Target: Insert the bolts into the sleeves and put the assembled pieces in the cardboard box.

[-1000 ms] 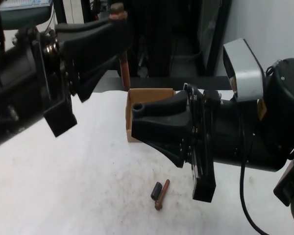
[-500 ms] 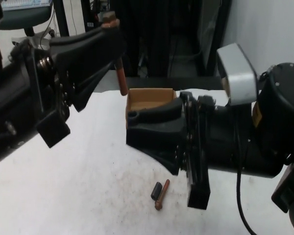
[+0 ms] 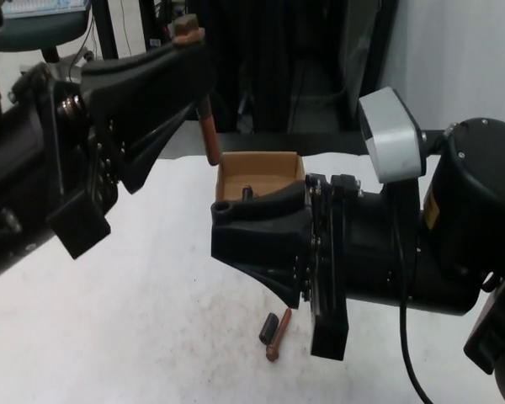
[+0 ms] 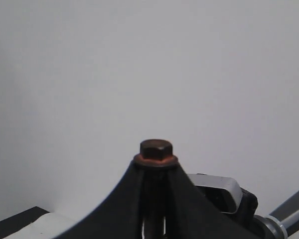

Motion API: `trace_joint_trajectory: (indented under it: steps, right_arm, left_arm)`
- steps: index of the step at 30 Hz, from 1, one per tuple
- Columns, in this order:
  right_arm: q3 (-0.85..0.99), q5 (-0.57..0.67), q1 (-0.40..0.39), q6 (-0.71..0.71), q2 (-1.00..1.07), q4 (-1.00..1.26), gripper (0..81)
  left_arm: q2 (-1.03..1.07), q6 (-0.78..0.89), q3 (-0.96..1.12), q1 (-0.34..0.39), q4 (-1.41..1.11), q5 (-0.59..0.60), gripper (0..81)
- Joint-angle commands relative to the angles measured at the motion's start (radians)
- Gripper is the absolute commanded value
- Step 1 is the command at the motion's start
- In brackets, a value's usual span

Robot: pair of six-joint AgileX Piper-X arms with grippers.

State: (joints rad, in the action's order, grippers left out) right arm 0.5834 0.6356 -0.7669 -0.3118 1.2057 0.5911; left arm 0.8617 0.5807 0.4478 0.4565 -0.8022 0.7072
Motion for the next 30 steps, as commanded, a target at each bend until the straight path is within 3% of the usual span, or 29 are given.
trace_joint_trajectory:
  steps: [1,30]
  right_arm:
    - [0.013,-0.002,0.001,-0.010,-0.005,0.028,0.8]
    - [0.031,0.082,0.002,-0.055,-0.007,0.028,0.8]
  left_arm:
    - [-0.004,0.008,0.003,0.003,-0.016,0.028,0.2]
    - [-0.004,-0.035,-0.012,0.003,0.028,0.091,0.2]
